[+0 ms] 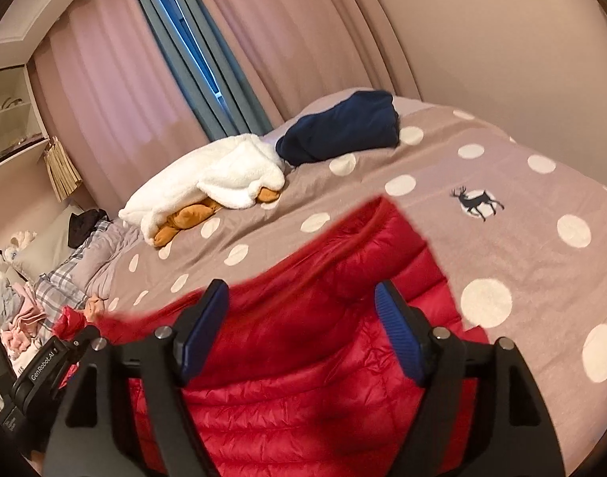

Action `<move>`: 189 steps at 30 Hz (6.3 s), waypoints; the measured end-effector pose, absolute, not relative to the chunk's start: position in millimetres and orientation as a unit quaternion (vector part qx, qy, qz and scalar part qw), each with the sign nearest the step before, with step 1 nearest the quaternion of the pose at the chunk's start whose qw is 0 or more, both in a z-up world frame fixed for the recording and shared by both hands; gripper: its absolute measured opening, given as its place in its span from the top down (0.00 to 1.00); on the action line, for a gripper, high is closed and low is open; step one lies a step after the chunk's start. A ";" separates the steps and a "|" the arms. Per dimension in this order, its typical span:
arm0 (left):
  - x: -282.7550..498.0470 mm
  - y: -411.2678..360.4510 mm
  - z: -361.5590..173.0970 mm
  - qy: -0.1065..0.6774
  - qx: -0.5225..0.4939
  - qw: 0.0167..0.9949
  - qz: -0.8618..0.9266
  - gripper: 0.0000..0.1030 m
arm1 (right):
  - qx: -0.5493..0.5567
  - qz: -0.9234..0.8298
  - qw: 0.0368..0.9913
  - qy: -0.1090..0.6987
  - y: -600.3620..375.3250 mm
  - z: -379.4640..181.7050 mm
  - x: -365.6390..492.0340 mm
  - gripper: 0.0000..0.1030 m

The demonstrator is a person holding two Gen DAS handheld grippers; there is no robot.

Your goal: Fold large clothes

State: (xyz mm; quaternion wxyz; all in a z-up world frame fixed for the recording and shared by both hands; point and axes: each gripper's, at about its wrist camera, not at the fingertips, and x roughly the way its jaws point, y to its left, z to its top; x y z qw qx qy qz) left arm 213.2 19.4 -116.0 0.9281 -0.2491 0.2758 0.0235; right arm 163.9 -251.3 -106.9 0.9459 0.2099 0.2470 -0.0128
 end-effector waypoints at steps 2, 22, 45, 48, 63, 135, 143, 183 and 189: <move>214.0 18.9 -117.1 0.277 -0.250 0.928 0.020 0.15 | 0.211 -0.009 0.947 0.244 -251.7 -105.8 163.3 0.17; 213.9 17.1 -121.7 0.274 -0.248 0.929 -0.001 0.02 | 0.198 -0.019 0.946 0.255 -248.2 -110.7 164.5 0.01; 248.1 3.1 -160.3 0.334 -0.169 0.927 0.024 0.98 | 0.142 -0.041 0.937 0.318 -239.4 -153.0 201.2 0.94; 250.7 0.9 -170.9 0.343 -0.157 0.926 0.035 0.99 | 0.140 -0.050 0.929 0.338 -240.4 -166.4 207.4 0.94; 272.2 -9.7 -229.3 0.408 -0.122 0.903 0.055 0.99 | 0.150 -0.071 0.889 0.427 -243.3 -233.2 235.2 0.99; 111.5 51.4 -209.0 0.357 -0.220 0.899 0.127 0.99 | 0.172 -0.100 0.909 0.367 -271.9 -215.7 79.0 0.88; 113.5 52.4 -246.0 0.380 -0.213 0.889 0.139 0.99 | 0.179 -0.120 0.899 0.380 -288.5 -237.3 63.3 0.55; 114.0 75.4 -286.3 0.384 -0.525 0.753 -0.098 0.13 | 0.420 -0.045 0.835 0.353 -330.4 -274.8 44.4 0.14; 143.3 66.6 -285.4 0.359 -0.528 0.765 -0.081 0.13 | 0.437 -0.021 0.830 0.346 -322.3 -278.8 61.7 0.14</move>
